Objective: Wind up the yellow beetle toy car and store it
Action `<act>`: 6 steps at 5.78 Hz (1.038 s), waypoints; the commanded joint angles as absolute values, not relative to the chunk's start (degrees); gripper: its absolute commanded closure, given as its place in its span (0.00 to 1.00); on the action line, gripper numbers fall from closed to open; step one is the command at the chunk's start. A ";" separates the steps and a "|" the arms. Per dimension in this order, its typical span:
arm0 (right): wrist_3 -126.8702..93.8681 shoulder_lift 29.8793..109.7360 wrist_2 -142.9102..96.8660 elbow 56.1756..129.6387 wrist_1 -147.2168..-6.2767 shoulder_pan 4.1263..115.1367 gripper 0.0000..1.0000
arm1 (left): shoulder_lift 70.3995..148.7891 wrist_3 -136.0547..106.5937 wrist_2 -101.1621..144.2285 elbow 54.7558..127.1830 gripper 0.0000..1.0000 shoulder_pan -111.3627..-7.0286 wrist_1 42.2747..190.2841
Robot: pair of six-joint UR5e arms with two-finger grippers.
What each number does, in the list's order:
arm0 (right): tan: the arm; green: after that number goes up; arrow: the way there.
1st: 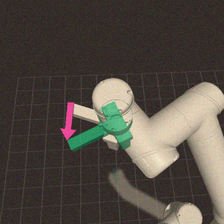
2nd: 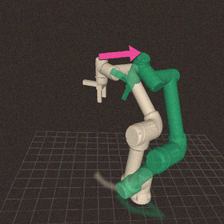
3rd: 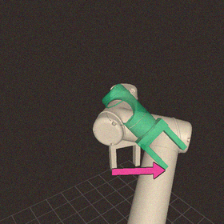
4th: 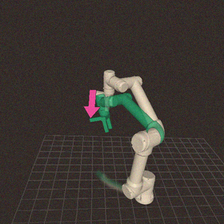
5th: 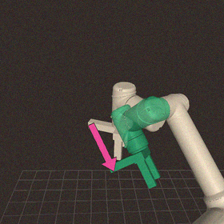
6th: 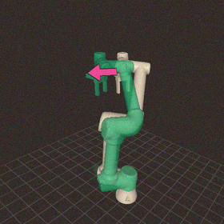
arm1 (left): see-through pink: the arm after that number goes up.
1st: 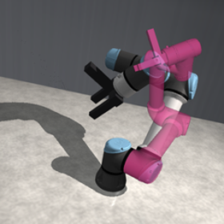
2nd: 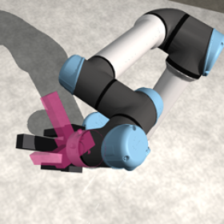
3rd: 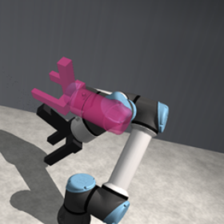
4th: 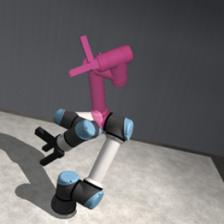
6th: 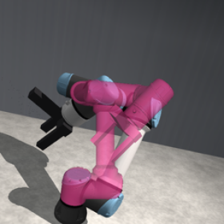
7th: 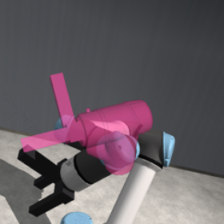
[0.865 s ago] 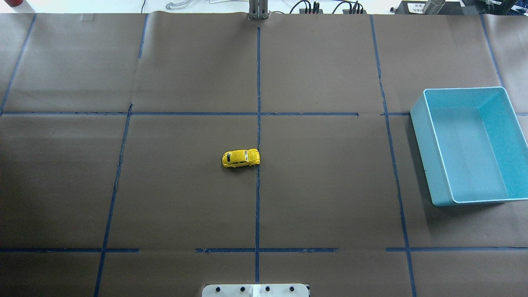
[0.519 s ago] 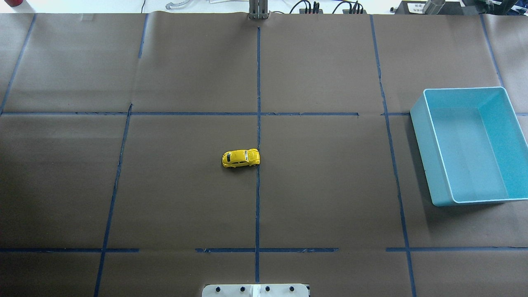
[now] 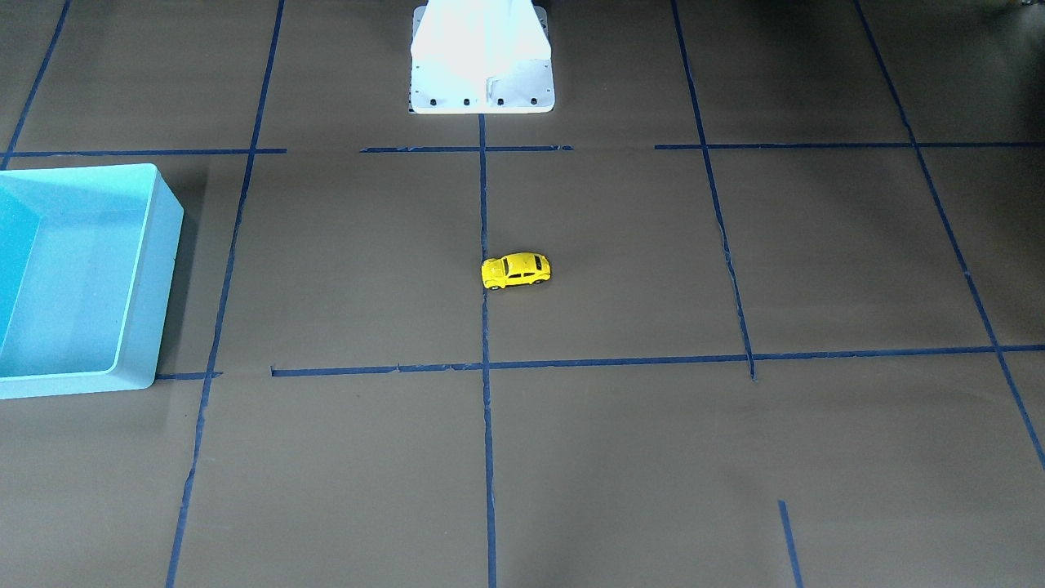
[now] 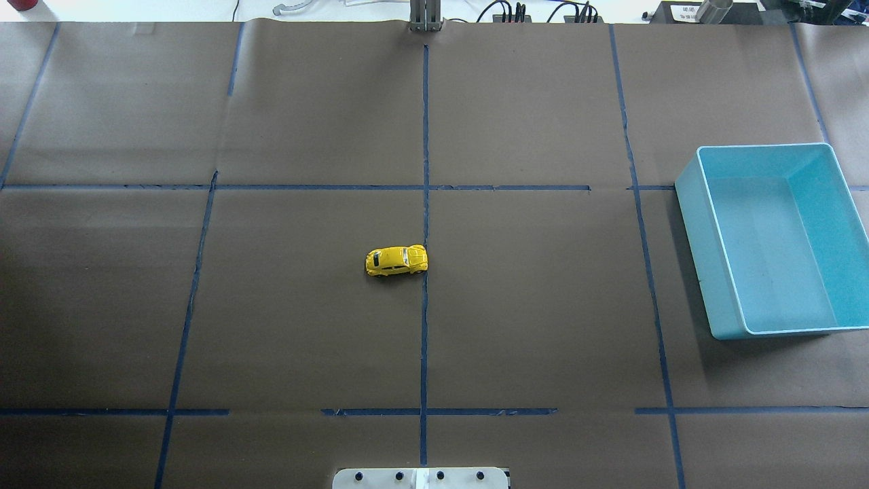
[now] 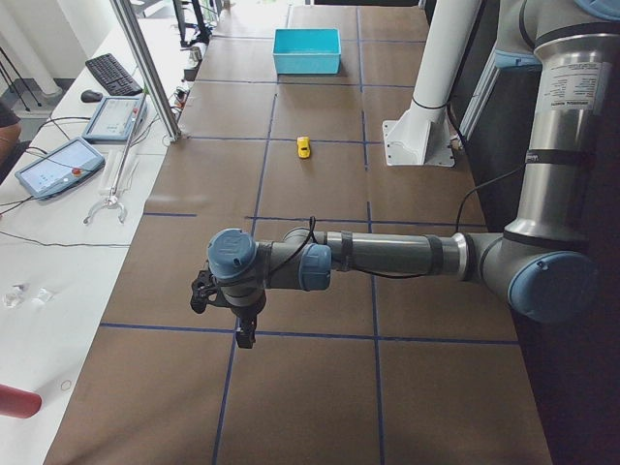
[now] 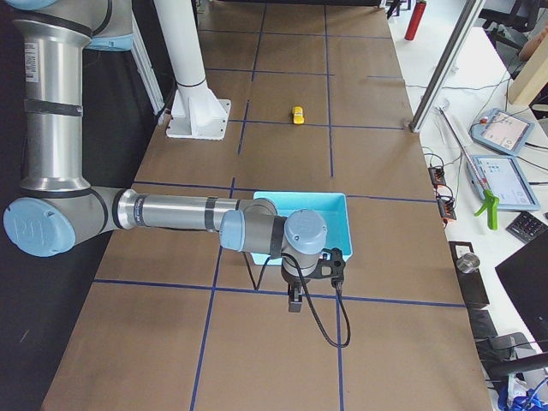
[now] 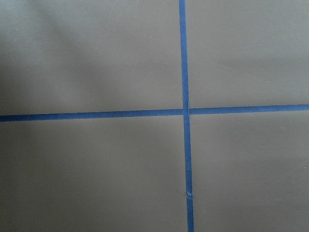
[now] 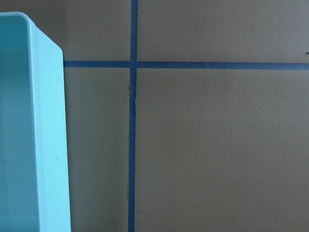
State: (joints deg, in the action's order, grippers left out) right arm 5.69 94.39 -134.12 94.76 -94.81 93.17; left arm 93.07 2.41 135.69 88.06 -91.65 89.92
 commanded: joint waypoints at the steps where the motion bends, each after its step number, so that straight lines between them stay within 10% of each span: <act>1: 5.63 94.39 -134.21 94.83 -94.83 93.16 0.00 | 93.08 2.20 135.79 88.15 0.00 -91.67 90.00; 6: 5.63 94.31 -134.03 94.83 -94.83 93.16 0.00 | 93.43 2.37 135.79 89.38 0.00 -91.41 89.82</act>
